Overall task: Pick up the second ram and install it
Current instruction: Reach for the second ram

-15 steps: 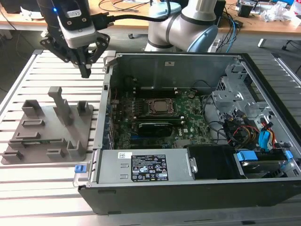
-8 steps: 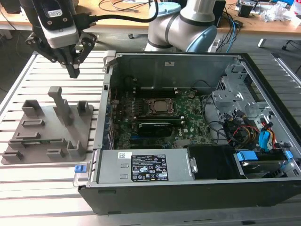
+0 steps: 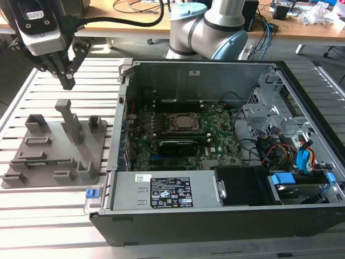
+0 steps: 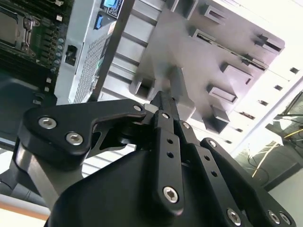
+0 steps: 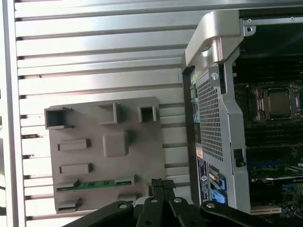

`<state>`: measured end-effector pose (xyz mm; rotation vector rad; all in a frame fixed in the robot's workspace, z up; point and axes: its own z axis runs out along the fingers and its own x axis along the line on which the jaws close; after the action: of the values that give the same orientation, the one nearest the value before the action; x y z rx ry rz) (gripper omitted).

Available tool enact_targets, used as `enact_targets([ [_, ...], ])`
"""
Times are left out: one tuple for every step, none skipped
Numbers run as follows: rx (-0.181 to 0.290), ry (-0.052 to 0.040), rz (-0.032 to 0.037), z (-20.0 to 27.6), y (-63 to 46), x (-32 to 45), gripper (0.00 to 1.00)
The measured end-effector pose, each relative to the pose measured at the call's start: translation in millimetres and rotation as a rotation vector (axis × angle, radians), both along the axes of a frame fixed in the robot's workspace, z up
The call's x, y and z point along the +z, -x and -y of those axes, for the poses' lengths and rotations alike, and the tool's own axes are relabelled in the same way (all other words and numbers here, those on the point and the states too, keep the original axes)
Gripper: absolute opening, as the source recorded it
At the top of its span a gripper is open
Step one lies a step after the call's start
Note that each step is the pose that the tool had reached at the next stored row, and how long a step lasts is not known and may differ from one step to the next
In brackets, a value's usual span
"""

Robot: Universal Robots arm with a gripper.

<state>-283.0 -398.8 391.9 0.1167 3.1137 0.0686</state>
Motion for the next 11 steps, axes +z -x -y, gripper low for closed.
enact_targets([
  [0.000, 0.0000, 0.0001, 0.0, 3.6, -0.1, 0.11],
  [0.000, 0.0000, 0.0000, 0.0, 9.6, -0.2, 0.11],
  [0.000, 0.0000, -0.0001, 0.0, 15.0, -0.3, 0.11],
  [0.000, 0.0000, 0.0000, 0.0, 19.5, -0.4, 0.11],
  [0.000, 0.0000, 0.0000, 0.0, 22.7, -0.5, 0.11],
  [0.000, 0.0000, 0.0001, 0.0, 24.5, -0.6, 0.11],
  [0.000, -0.0001, 0.0001, 0.0, 27.9, -0.7, 0.11],
  [0.000, 0.0000, 0.0000, 0.0, 30.5, -0.7, 0.11],
  [0.000, 0.0000, 0.0000, 0.0, 33.5, -0.8, 0.11],
  [0.000, 0.0000, 0.0000, 0.0, 37.9, -0.9, 0.11],
  [0.000, 0.0000, 0.0000, 0.0, 43.7, -1.1, 0.11],
])
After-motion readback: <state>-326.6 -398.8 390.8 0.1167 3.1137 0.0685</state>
